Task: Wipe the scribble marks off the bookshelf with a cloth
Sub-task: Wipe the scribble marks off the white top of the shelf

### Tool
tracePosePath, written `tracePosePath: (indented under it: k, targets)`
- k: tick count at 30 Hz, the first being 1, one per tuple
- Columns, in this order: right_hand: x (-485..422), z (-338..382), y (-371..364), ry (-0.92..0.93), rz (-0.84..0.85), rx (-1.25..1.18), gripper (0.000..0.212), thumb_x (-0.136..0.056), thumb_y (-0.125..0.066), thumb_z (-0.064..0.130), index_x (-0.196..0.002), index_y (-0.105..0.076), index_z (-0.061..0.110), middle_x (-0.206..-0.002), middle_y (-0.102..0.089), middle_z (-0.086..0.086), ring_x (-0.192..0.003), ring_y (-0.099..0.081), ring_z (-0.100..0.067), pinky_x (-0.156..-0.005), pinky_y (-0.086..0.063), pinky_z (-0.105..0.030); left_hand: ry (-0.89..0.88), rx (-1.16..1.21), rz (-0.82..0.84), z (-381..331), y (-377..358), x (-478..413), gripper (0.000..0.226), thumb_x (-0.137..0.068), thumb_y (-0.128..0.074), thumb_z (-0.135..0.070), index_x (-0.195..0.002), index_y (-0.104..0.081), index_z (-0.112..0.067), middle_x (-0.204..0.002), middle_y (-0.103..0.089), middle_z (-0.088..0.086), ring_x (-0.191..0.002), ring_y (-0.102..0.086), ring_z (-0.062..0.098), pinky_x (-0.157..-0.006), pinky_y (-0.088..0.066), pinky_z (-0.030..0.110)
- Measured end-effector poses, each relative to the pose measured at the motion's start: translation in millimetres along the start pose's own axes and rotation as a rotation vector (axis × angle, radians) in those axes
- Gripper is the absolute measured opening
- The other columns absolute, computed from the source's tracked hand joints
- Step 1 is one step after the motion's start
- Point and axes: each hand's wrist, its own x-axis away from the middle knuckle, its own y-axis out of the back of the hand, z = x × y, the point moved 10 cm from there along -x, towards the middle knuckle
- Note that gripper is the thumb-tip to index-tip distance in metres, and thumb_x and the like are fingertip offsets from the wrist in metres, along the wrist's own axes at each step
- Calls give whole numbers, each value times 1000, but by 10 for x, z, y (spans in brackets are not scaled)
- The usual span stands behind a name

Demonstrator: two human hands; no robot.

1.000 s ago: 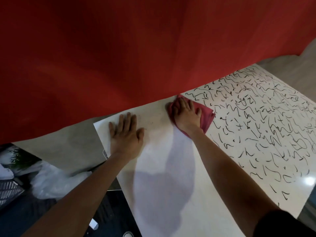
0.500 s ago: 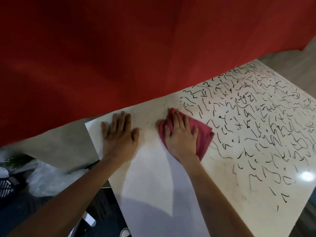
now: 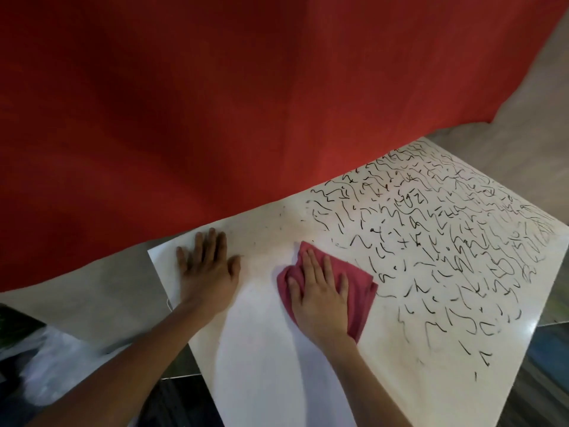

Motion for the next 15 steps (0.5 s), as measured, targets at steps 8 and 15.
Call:
tracePosePath:
  k: [8,15]
  targets:
    - [-10,-11,-25,8,27,-20,77,-86,0,54,-152,-20,21,-158,-21,7,-147,-13,-20,-114,-8,-51,-172,-61,-40,-510,201,-343,59,-103,-25,-37,-153,-8,-12,-161,0,8,-148,-2,26,-114,-4,59]
    - [-1150,-305,58,-40,25,-71,63,-94,-11,49,-153,-7,28,-160,-7,14,-147,1,-16,-114,-3,-54,-142,-28,-91,-803,-28,-589,63,-94,-21,-42,-143,-42,-10,-150,-37,11,-141,-32,30,-110,-18,61]
